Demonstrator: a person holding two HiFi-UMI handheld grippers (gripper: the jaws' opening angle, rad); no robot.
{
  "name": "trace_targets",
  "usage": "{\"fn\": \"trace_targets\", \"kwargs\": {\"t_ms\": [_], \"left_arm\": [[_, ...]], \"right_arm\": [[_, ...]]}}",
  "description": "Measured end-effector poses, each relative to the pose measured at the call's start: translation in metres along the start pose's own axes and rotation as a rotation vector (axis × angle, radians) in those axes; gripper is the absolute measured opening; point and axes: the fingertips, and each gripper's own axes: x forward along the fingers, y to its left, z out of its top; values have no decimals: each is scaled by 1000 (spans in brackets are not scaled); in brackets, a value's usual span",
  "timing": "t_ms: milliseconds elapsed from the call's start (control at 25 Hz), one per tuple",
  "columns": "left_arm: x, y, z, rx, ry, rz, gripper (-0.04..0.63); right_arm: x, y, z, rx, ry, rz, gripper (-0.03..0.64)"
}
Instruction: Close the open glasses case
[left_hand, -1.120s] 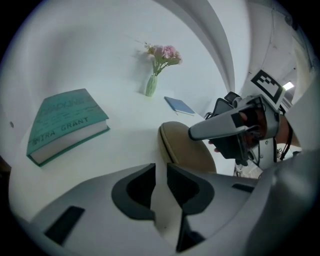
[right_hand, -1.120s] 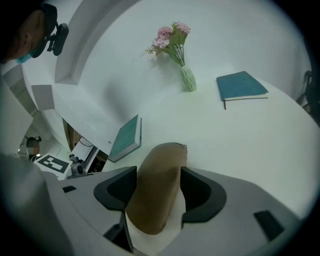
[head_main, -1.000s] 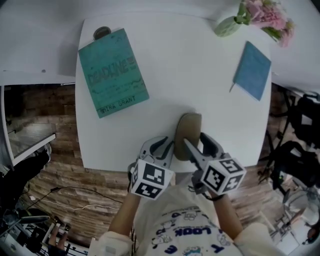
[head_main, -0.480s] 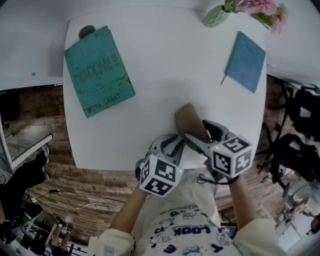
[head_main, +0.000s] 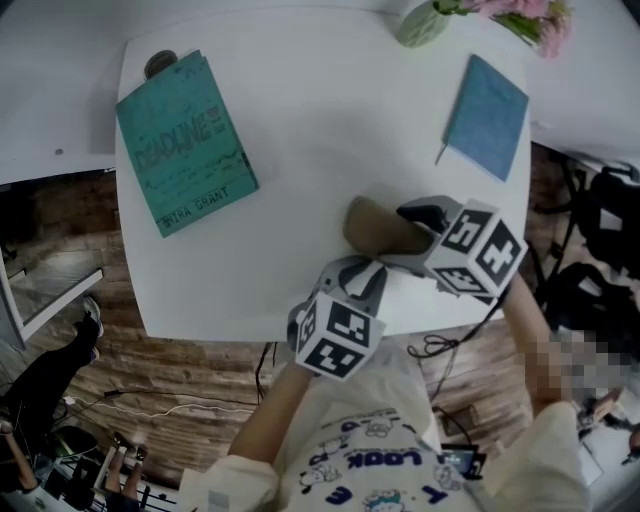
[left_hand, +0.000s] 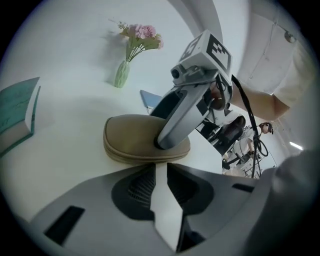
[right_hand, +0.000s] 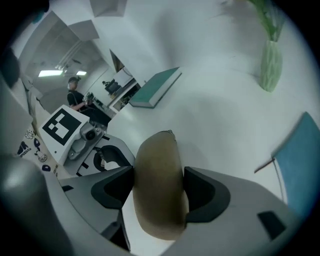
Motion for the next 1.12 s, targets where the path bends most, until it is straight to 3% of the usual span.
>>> {"fn": "trace_targets", "kwargs": {"t_ms": [240, 480, 600, 760, 840, 1000, 1120], "left_arm": [[-4, 6, 3, 2, 5, -27, 67], [-55, 76, 23, 71, -21, 54, 67], [-53, 96, 40, 220, 8, 40, 85], [-37, 92, 43, 555, 161, -30, 134], [-28, 82, 42, 680, 222, -80, 138], [-13, 68, 39, 794, 270, -131, 138], [-9, 62, 36, 796, 271, -183, 137]], "right_arm": [[0, -7, 4, -133, 165, 83, 301], [-5, -9, 2, -259, 218, 107, 300], [-8, -7, -1, -304, 258, 127, 301], [-12, -8, -10, -423, 325, 146, 301], [-14, -9, -12, -462, 334, 152, 300], [-15, -7, -14, -532, 321, 175, 299], [-18, -9, -19, -607, 331, 178, 299]]}}
